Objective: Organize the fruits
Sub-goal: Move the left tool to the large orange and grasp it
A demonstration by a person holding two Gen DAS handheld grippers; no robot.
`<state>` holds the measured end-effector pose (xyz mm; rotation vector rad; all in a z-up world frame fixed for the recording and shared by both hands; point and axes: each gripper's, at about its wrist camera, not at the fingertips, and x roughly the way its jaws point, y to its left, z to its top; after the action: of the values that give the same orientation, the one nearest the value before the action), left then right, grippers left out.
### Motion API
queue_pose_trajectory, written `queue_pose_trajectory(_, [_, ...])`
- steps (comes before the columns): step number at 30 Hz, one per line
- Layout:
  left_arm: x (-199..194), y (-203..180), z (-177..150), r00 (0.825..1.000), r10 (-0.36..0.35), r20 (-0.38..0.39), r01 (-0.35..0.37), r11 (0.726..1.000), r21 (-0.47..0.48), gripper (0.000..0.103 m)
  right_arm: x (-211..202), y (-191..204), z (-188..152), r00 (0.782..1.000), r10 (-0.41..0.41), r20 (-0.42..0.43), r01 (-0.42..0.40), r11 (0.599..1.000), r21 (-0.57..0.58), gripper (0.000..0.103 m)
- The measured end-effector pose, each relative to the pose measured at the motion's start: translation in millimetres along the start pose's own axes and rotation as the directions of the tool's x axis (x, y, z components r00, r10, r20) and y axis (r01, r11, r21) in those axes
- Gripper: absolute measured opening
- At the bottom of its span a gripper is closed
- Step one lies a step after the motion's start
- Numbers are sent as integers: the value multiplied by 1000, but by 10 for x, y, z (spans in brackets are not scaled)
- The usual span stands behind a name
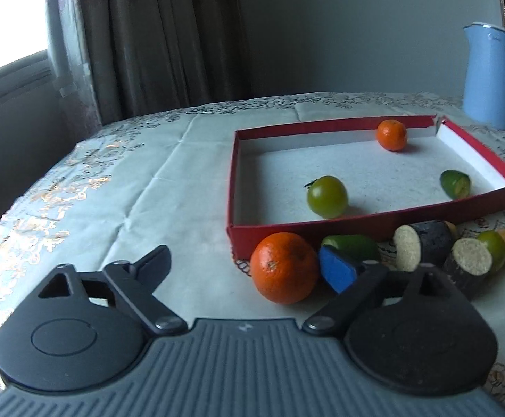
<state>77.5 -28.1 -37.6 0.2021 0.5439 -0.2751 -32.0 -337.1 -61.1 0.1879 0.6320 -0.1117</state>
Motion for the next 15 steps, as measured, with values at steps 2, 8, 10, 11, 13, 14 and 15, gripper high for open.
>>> queue_pose_trajectory(2, [-18, 5, -7, 1000, -27, 4, 27, 1000, -13, 76, 0, -4, 0, 1000, 4, 0, -4, 1000, 2, 89])
queue_pose_trajectory(8, [-87, -58, -24, 997, -81, 5, 81, 997, -21, 43, 10, -8, -2, 1000, 13, -1, -13, 1000, 6, 90])
queue_pose_trajectory(10, [-105, -91, -27, 997, -82, 3, 82, 997, -17, 39, 13, -6, -3, 1000, 15, -3, -15, 1000, 5, 92])
queue_pose_trajectory(11, [-112, -106, -29, 997, -76, 3, 76, 997, -11, 38, 15, -3, -4, 1000, 16, -4, -16, 1000, 4, 92])
queue_pose_trajectory(13, [-127, -105, -37, 997, -77, 2, 77, 997, -15, 38, 21, 5, -3, 1000, 15, -8, -15, 1000, -2, 93])
queue_pose_trajectory(14, [-134, -90, -39, 997, -81, -1, 80, 996, -25, 38, 23, 12, -3, 1000, 13, -9, -13, 1000, -6, 93])
queue_pose_trajectory(15, [-144, -78, -42, 996, -84, -2, 84, 996, -34, 38, 26, 21, -3, 1000, 11, -11, -11, 1000, -10, 93])
